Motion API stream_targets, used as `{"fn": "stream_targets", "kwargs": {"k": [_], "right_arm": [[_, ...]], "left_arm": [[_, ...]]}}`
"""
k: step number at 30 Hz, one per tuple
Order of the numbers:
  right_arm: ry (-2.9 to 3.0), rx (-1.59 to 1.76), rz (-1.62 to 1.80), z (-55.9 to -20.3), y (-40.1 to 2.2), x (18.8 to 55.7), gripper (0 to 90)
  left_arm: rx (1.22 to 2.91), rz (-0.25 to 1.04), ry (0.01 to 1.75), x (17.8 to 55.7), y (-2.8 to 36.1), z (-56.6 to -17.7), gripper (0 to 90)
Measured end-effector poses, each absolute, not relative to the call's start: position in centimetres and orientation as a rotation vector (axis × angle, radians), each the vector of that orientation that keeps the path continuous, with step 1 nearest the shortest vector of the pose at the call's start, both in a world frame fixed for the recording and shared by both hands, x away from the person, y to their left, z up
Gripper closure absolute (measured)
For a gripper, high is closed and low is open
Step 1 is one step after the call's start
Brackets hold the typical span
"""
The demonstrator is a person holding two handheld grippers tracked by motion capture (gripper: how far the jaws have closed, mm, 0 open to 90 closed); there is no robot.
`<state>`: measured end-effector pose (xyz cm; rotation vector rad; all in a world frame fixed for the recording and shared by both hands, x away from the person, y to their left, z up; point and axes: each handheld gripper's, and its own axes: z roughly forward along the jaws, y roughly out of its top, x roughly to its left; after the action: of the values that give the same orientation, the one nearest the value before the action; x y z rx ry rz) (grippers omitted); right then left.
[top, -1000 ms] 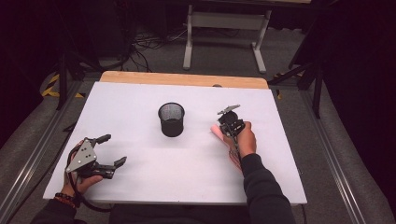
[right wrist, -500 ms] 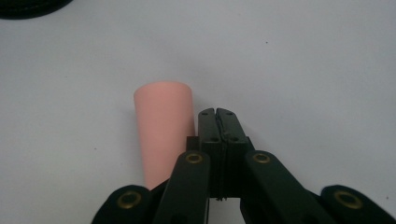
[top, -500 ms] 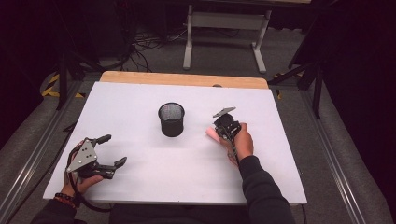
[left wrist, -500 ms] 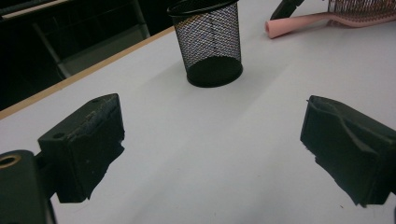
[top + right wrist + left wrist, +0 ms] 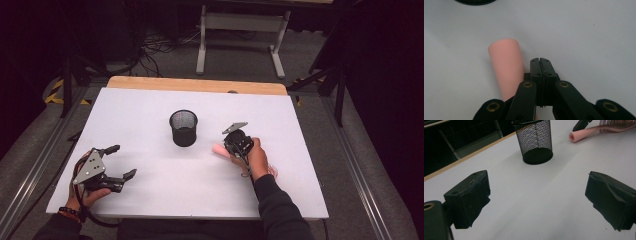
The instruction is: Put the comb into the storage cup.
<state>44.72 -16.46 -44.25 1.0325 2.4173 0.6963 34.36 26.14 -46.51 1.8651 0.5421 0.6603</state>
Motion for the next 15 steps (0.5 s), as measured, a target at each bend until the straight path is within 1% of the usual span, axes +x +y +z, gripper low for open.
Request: {"fn": "stream_targets", "kwargs": {"k": [15], "right_arm": [[2.496, 0.915, 0.704, -44.4, -14.9, 42.5, 90.0]], "left_arm": [[1.872, 0.655, 0.541, 34.4, 26.1, -46.5, 6.8]]}}
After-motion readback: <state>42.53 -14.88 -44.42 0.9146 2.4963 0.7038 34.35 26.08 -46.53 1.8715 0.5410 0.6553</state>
